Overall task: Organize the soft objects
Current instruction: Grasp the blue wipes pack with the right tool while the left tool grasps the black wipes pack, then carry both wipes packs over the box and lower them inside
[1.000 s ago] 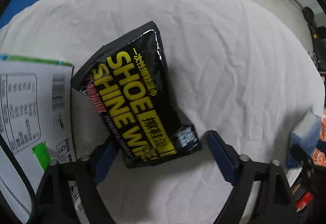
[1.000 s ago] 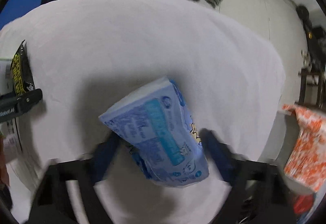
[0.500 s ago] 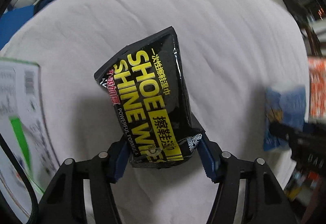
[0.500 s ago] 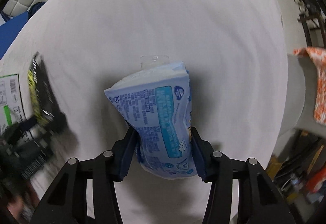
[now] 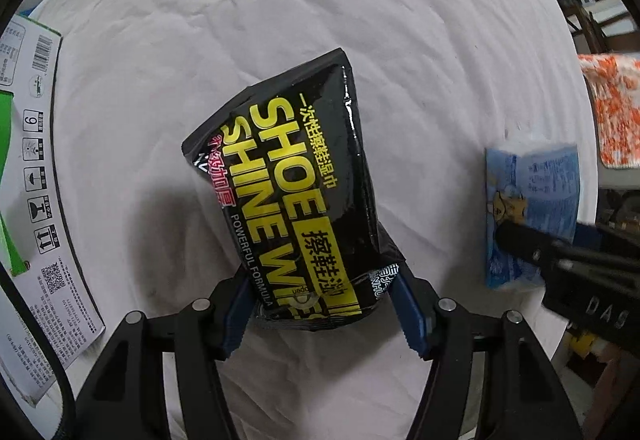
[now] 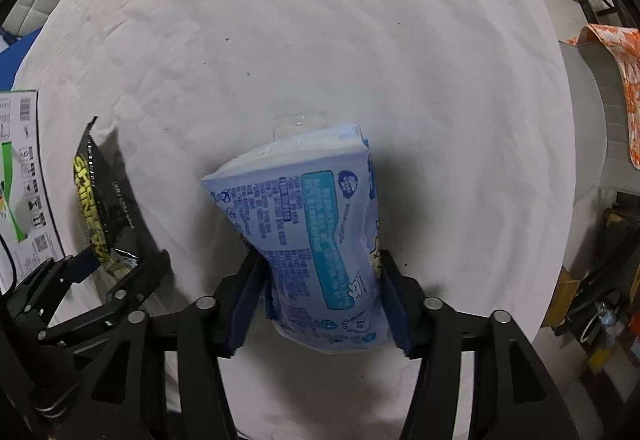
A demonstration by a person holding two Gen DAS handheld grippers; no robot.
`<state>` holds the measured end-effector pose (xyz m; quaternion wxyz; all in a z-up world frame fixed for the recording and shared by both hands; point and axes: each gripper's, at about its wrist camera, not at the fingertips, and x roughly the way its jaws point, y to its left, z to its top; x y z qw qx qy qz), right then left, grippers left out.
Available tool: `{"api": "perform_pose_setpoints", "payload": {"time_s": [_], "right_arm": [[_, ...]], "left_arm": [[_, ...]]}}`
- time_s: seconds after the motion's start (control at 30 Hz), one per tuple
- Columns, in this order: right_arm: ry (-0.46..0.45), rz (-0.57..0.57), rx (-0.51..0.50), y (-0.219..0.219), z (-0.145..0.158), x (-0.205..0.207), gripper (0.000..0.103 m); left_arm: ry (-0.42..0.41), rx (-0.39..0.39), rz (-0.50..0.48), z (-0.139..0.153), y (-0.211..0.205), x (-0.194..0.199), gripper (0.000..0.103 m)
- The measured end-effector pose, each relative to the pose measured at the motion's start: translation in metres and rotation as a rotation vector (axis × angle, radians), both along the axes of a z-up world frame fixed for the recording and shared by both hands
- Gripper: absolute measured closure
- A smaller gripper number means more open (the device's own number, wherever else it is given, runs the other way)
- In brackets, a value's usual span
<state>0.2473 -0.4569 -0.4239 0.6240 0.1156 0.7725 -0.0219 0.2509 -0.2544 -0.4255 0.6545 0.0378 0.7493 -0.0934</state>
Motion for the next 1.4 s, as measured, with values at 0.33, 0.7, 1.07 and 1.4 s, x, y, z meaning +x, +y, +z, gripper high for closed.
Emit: {"api": "perform_pose_setpoints", "payload": {"time_s": [0.33, 0.7, 1.07, 1.4], "right_arm": [[-0.018, -0.002, -0.049, 0.011, -0.009, -0.022, 0.04], [-0.05, 0.02, -0.11, 0.049, -0.016, -0.021, 0.052], [-0.078, 0.04, -0.103, 0.074, 0.001, -0.033, 0.069], [-0.139, 0.036, -0.071, 0.08, 0.042, -0.04, 0.07]], "left_arm": [[-0.043, 0.078, 0.005, 0.01, -0.023, 0.012, 0.042], [-0.065, 0.068, 0.033, 0.011, -0.022, 0.006, 0.051], [-0.079, 0.036, 0.076, 0.03, -0.001, -0.002, 0.055], [-0.166, -0.007, 0.071, 0.08, 0.004, -0.01, 0.055]]}}
